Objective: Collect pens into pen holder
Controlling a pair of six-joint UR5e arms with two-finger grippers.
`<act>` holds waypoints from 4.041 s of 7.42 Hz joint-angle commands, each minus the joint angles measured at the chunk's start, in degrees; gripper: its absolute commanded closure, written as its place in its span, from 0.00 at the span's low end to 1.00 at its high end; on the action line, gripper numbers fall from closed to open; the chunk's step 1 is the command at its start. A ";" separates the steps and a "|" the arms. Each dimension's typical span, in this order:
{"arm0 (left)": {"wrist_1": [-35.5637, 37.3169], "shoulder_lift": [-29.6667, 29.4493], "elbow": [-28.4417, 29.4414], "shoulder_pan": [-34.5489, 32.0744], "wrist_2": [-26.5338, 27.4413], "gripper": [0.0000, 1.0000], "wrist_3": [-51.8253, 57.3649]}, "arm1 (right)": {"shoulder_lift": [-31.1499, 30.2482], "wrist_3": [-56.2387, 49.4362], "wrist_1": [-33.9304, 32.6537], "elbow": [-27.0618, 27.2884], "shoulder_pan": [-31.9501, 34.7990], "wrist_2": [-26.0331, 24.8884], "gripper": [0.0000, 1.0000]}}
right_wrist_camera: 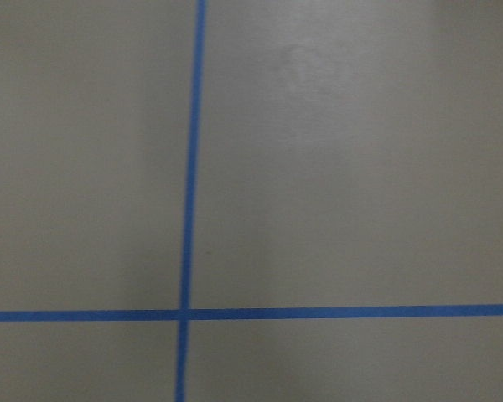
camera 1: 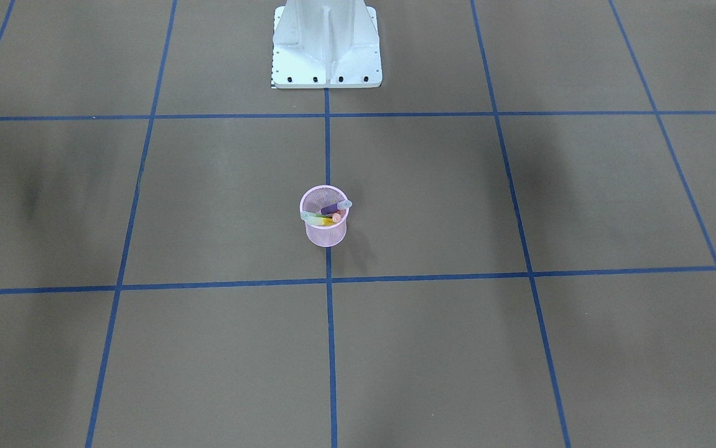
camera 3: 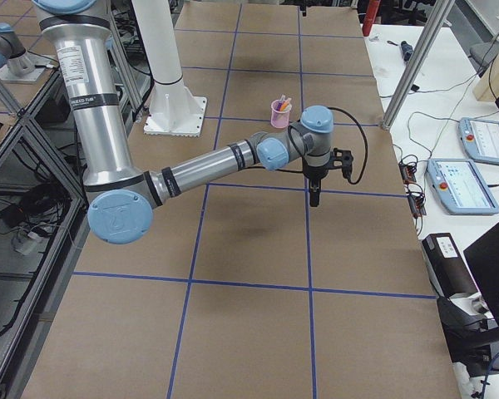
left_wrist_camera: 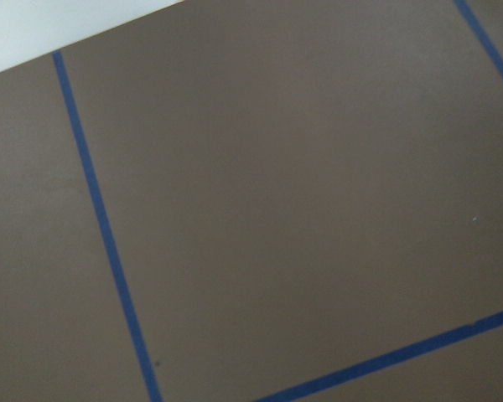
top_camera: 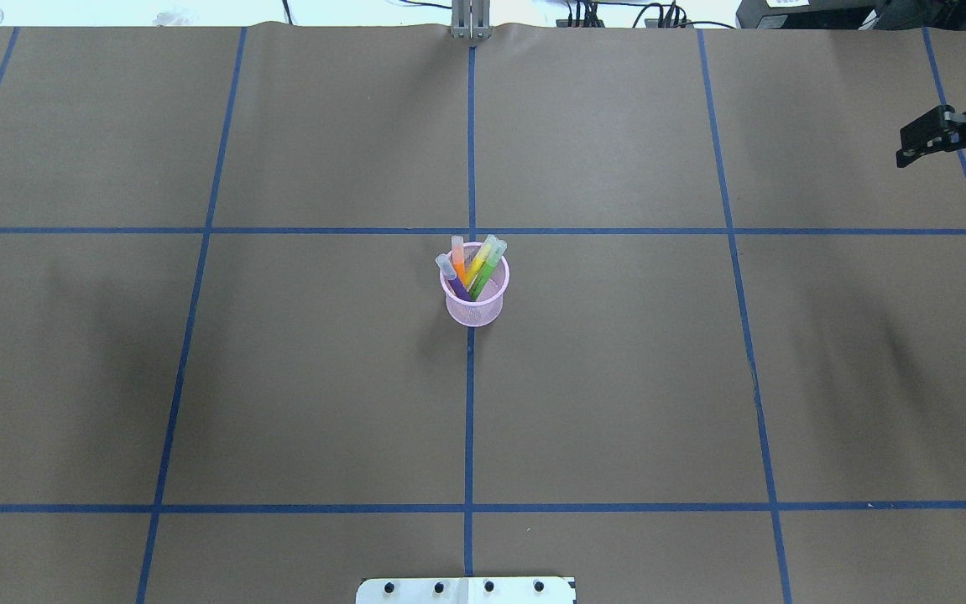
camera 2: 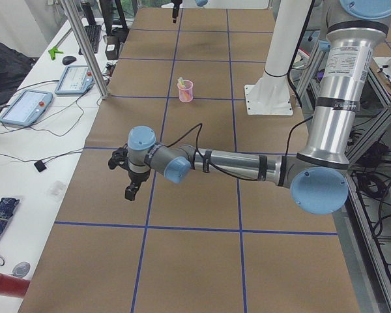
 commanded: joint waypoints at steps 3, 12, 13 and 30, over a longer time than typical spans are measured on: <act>12.98 1.45 -0.01 -10.28 -1.48 0.00 16.85 | -1.72 -16.13 2.62 -7.80 9.79 1.71 0.00; 23.23 3.29 -4.85 -11.18 -2.10 0.00 17.08 | -9.89 -31.92 -7.94 -9.30 20.63 10.68 0.00; 23.32 3.29 -4.94 -11.19 -2.11 0.00 17.08 | -9.64 -31.83 -8.03 -9.38 20.54 10.77 0.00; 22.53 6.63 -4.32 -11.10 -5.53 0.00 16.73 | -12.01 -31.66 -7.33 -7.36 20.54 13.41 0.00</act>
